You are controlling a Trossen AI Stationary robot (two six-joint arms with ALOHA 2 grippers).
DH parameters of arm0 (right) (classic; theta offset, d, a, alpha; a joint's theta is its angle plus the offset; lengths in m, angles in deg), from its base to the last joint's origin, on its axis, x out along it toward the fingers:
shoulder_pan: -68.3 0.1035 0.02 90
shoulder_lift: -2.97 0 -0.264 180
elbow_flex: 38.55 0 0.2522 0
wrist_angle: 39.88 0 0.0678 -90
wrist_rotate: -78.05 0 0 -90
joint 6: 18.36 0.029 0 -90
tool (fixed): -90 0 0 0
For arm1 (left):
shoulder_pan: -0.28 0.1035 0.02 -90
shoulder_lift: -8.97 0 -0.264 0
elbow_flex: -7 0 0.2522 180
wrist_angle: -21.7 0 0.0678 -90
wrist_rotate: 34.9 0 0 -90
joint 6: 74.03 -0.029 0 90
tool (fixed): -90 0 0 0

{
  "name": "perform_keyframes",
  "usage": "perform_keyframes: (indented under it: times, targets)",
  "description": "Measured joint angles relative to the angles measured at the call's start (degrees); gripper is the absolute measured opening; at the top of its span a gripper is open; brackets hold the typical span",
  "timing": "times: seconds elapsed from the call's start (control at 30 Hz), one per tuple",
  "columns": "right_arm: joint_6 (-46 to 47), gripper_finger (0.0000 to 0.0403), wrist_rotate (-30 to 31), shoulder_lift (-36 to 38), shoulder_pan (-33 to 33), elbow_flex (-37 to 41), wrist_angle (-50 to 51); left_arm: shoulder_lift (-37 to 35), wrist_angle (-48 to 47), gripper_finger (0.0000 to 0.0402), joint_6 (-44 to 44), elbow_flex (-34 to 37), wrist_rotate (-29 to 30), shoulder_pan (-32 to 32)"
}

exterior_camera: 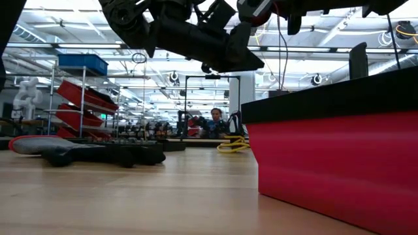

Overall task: Coil cords
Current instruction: Coil the red wire onto the spool

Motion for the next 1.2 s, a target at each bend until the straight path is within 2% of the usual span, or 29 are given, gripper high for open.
perform_keyframes:
  times: [0.17, 0.4, 0.6, 0.77, 1.0, 1.2]
  targets:
    - [0.0, 0.0, 0.0, 0.0, 0.0, 0.0, 0.0, 0.0, 1.1, 0.0113, 0.3, 0.0, -4.1, -0.2]
    - [0.0, 0.0, 0.0, 0.0, 0.0, 0.0, 0.0, 1.2, 3.3, 0.0113, 5.7, 0.0, -11.6, -0.1]
    - [0.0, 0.0, 0.0, 0.0, 0.2, 0.0, 0.0, 6.2, 8.6, 0.0113, 8.4, 0.0, -11.4, -0.1]
    - [0.0, 0.0, 0.0, 0.0, 0.4, 0.0, 0.1, 9.5, 10.9, 0.0113, 10.5, 0.0, -6.7, -0.1]
    - [-0.2, 0.0, 0.0, 0.0, 0.4, 0.0, 0.5, 11.0, 14.9, 0.0113, 10.6, -0.2, -6.9, -0.1]
    - [-0.2, 0.0, 0.0, 0.0, 0.4, 0.0, 0.5, 11.0, 14.9, 0.0113, 10.8, -0.8, -10.0, -0.2]
